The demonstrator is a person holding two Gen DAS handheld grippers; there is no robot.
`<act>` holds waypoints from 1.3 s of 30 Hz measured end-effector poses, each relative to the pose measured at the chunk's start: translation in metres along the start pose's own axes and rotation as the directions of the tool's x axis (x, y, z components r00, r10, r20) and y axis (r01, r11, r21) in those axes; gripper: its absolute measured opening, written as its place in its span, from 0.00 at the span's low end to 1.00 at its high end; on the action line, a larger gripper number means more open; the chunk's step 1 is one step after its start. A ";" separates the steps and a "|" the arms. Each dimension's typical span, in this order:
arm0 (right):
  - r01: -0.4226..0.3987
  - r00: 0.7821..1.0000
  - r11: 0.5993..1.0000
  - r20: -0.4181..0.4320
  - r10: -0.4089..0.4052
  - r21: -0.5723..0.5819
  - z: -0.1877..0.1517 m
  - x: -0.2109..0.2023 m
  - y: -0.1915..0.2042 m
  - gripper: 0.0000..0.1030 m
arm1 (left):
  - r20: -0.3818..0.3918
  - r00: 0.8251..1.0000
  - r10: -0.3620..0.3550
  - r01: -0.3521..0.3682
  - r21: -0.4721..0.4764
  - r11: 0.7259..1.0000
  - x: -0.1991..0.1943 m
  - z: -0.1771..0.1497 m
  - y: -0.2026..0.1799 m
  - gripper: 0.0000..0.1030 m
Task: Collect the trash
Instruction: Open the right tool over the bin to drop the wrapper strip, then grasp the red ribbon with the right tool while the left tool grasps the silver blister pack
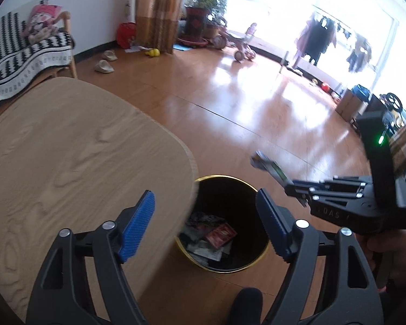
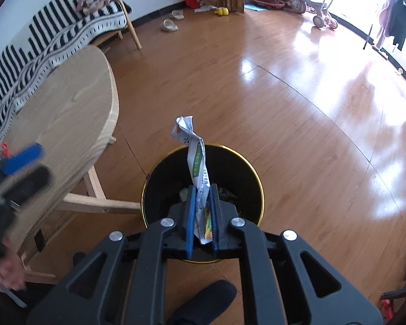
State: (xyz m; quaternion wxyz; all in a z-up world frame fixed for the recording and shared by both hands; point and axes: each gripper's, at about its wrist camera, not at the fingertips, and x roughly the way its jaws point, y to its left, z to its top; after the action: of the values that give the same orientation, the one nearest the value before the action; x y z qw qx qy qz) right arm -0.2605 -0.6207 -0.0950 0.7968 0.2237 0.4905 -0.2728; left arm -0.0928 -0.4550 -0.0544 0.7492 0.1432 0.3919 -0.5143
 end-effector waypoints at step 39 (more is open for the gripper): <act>-0.339 0.931 0.855 -0.009 0.365 -0.392 0.055 0.052 0.515 0.71 | -0.183 0.737 0.651 -0.589 -0.646 0.486 -0.264 -0.170 0.420 0.88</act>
State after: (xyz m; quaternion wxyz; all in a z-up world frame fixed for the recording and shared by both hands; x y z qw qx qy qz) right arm 0.1316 -0.2799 -0.0728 0.8771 0.1388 0.4591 -0.0276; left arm 0.1597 0.0038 -0.0503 0.8983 -0.0255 0.4369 -0.0391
